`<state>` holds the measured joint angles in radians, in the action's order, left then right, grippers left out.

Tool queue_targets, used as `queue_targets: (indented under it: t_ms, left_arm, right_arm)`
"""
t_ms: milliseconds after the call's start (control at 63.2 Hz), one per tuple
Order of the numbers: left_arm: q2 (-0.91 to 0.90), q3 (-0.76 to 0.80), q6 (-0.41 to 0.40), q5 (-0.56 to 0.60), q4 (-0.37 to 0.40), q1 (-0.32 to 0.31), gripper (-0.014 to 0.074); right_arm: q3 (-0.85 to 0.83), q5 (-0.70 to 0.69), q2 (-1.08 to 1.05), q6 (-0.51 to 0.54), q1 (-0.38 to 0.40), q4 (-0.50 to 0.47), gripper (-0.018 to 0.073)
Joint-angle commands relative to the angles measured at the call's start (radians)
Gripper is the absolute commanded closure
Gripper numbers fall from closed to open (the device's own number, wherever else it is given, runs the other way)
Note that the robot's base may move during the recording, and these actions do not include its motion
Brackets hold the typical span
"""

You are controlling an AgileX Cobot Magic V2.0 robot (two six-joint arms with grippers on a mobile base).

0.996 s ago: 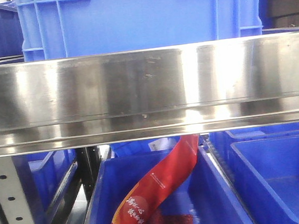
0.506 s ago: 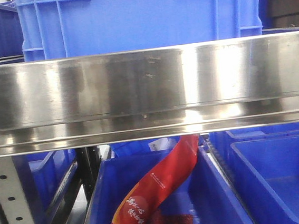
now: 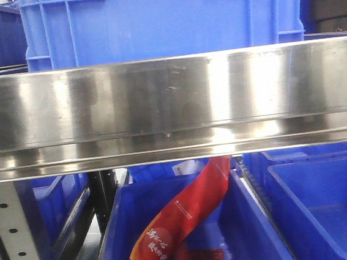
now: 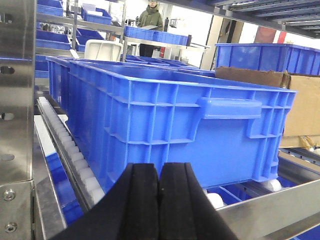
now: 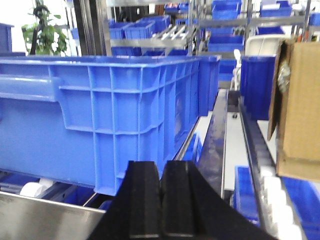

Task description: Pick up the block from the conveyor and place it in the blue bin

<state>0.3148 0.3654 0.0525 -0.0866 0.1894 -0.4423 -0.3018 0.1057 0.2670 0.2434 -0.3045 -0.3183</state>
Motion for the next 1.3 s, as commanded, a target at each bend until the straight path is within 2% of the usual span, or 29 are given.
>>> queue_targets:
  t_ms: [0, 95, 158, 332, 490, 664, 980, 1281]
  left_arm:
    - [-0.004, -0.001, -0.002, 0.021, 0.008, 0.001, 0.0707]
    - [-0.004, -0.001, -0.002, 0.021, 0.008, 0.001, 0.0707]
    - [-0.004, -0.001, -0.002, 0.021, 0.008, 0.001, 0.0707]
    - [-0.004, -0.001, -0.002, 0.021, 0.008, 0.001, 0.0707]
    - [-0.006, -0.001, -0.002, 0.021, 0.008, 0.001, 0.0707]
    - [-0.006, -0.001, -0.002, 0.021, 0.008, 0.001, 0.0707]
    - [-0.006, -0.001, -0.002, 0.021, 0.008, 0.001, 0.0707]
    - [-0.006, -0.001, -0.002, 0.021, 0.008, 0.001, 0.0707]
  right_arm:
    - [0.029, -0.041, -0.052, -0.011, 0.008, 0.077, 0.0721]
    - [0.09, -0.037, -0.13, -0.153, 0.049, 0.164, 0.0721]
    - [0.135, -0.035, -0.181, -0.22, 0.086, 0.188, 0.0721]
    - [0.247, -0.018, -0.267, -0.22, 0.185, 0.22, 0.0721]
    - [0.302, -0.032, -0.267, -0.22, 0.223, 0.22, 0.0721]
    - [0.302, -0.02, -0.267, -0.164, 0.223, 0.232, 0.0721]
    - [0.302, -0.1, -0.267, -0.165, 0.223, 0.234, 0.0721]
    - [0.302, -0.106, -0.267, -0.165, 0.223, 0.198, 0.0721]
